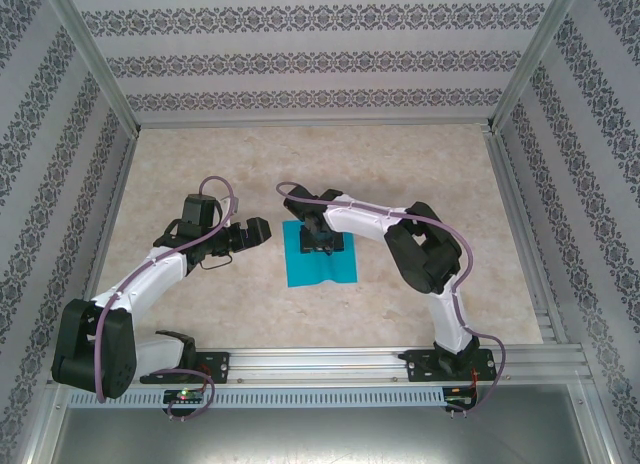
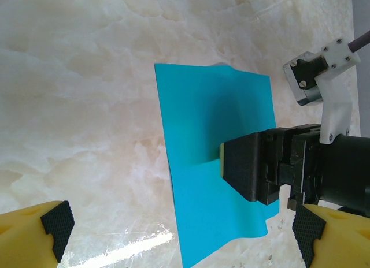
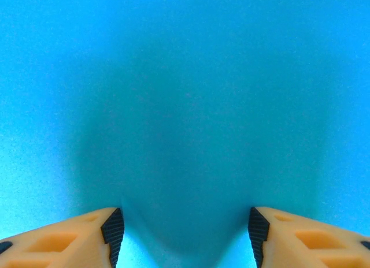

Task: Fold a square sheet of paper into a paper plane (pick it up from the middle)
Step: Fold the square sheet of paper in half at the center of the table.

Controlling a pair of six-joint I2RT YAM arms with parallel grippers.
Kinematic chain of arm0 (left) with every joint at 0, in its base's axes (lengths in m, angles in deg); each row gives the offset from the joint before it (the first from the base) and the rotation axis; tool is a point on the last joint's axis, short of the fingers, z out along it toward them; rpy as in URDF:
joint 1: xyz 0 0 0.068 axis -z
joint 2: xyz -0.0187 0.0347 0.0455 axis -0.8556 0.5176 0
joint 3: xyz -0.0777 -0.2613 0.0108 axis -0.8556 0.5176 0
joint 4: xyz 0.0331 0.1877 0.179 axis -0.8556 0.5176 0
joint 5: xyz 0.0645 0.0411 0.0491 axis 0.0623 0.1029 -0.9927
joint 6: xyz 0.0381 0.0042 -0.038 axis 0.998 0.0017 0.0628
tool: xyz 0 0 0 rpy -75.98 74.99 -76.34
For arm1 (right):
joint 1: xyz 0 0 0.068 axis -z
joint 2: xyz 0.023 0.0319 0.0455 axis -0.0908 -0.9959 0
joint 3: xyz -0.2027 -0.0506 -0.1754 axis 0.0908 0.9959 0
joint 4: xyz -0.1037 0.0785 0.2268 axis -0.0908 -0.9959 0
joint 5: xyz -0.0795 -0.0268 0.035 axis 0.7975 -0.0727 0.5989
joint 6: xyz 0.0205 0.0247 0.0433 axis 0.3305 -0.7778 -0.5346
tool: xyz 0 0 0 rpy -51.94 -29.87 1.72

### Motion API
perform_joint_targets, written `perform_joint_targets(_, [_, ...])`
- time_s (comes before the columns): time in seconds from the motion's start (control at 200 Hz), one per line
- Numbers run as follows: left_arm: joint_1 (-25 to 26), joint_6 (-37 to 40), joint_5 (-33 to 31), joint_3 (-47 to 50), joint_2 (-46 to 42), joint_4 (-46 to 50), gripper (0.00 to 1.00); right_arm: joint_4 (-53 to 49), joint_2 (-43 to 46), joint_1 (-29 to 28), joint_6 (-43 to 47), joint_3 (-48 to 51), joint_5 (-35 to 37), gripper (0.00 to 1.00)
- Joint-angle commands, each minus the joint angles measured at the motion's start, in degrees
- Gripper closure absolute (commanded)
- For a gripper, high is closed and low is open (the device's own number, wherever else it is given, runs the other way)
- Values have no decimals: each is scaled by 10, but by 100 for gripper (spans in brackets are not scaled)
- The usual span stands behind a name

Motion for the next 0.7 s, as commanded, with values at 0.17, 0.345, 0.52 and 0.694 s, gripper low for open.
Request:
perform_joint_targets(0.17, [-11,3,1,-12,-8,29,0,17,15,-7,21,2,25,53])
perform_joint_targets(0.345, [-13,10,-1,-23,-20,57,0,29,32,-9,26,-9,16,65])
perform_joint_targets(0.52, [-16,12,-2,-36,-39,85,0,55,65,-12,34,-10,-7,68])
perform_joint_targets(0.694, [-30,7,-4,-50,-74,121,0,142,118,-6,35,21,-83,72])
